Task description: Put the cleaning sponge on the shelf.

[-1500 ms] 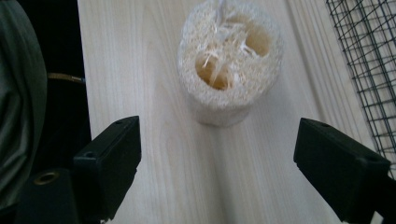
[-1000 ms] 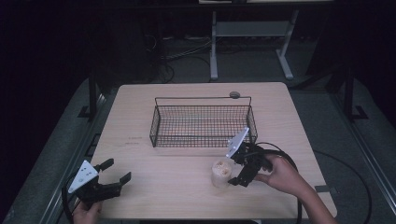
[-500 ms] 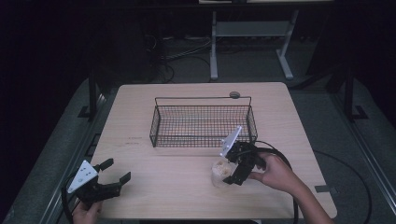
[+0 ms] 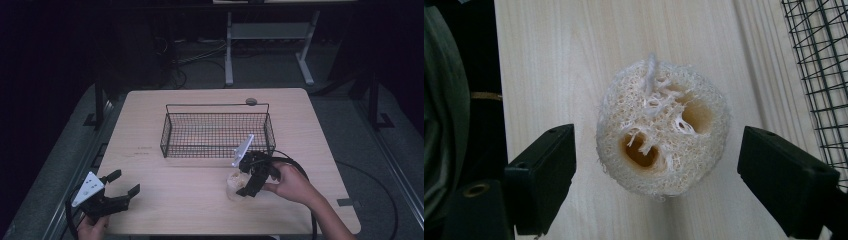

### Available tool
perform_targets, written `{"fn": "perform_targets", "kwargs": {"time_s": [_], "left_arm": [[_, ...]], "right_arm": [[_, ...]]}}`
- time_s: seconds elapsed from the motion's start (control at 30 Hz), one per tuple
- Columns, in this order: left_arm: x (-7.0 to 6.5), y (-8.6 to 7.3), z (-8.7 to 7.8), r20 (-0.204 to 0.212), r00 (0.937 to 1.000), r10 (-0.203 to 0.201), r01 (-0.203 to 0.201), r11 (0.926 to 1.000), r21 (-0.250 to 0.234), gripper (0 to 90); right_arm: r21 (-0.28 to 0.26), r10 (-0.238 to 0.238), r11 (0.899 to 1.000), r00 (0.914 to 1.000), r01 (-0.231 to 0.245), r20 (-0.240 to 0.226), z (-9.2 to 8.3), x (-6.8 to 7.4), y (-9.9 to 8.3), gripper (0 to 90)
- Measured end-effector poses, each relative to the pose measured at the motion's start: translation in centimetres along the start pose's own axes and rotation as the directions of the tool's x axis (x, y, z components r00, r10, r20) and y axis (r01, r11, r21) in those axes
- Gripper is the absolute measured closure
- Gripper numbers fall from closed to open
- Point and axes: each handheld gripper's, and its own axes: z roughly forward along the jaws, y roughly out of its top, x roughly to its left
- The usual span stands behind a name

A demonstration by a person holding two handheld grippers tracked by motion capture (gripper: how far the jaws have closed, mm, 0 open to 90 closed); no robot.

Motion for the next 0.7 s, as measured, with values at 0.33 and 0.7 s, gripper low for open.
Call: {"fn": "perform_targets", "kwargs": {"time_s": [0.33,0.7], "left_arm": [[0.0,0.0,0.0,0.001,1.0000,-0.001,0.001,1.0000,-0.002,13.9],[0.0,0.0,0.0,0.001,1.0000,-0.002,0.002,1.0000,-0.003,13.9]], "right_arm": [[0.025,-0.006,1.000,1.0000,0.006,0.000,0.6,-0.2,0.6,16.8],[0.037,-0.001,0.999,0.9999,0.001,-0.014,1.1,-0.6,0.7,24.8]]}}
